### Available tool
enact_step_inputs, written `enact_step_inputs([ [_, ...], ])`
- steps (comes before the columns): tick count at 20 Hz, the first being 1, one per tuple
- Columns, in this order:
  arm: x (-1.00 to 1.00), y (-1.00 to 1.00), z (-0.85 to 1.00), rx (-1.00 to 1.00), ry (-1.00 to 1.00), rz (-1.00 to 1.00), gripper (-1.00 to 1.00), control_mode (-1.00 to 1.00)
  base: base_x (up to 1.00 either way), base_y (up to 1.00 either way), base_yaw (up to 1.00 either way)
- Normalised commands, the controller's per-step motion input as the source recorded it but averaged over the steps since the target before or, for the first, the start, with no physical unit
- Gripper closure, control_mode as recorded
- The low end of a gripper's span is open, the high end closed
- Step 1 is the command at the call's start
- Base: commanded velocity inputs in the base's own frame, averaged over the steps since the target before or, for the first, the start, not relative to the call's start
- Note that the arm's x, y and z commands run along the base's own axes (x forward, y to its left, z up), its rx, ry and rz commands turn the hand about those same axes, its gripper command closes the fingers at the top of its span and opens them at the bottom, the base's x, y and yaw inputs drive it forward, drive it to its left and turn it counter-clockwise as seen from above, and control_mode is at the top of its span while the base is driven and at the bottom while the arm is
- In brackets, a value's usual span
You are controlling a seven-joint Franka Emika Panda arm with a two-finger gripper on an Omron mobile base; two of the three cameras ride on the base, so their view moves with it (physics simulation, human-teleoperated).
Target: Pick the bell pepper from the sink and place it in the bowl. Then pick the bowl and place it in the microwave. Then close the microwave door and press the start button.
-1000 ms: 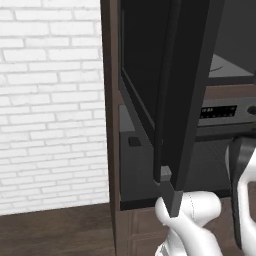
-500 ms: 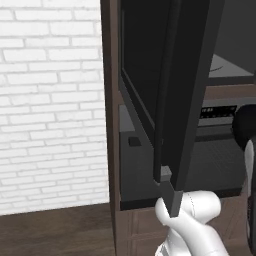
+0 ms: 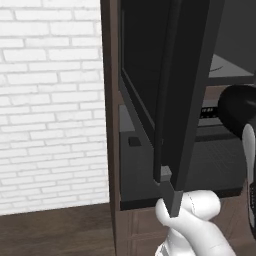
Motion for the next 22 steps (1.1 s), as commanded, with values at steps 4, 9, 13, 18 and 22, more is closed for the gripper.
enact_step_inputs([
  [4,0.7,0.13,0.16,0.0,0.0,0.04,1.0,-1.0,0.0,0.0,0.0],
  [9,0.72,0.03,0.08,0.0,-0.07,0.03,1.0,-1.0,0.0,0.0,0.0],
  [13,0.57,0.0,0.21,0.0,-0.13,0.0,1.0,-1.0,0.0,0.0,0.0],
  [18,0.54,0.0,0.26,0.0,-0.08,0.01,1.0,-1.0,0.0,0.0,0.0],
  [22,0.45,0.0,0.27,0.0,-0.08,0.03,1.0,-1.0,0.0,0.0,0.0],
])
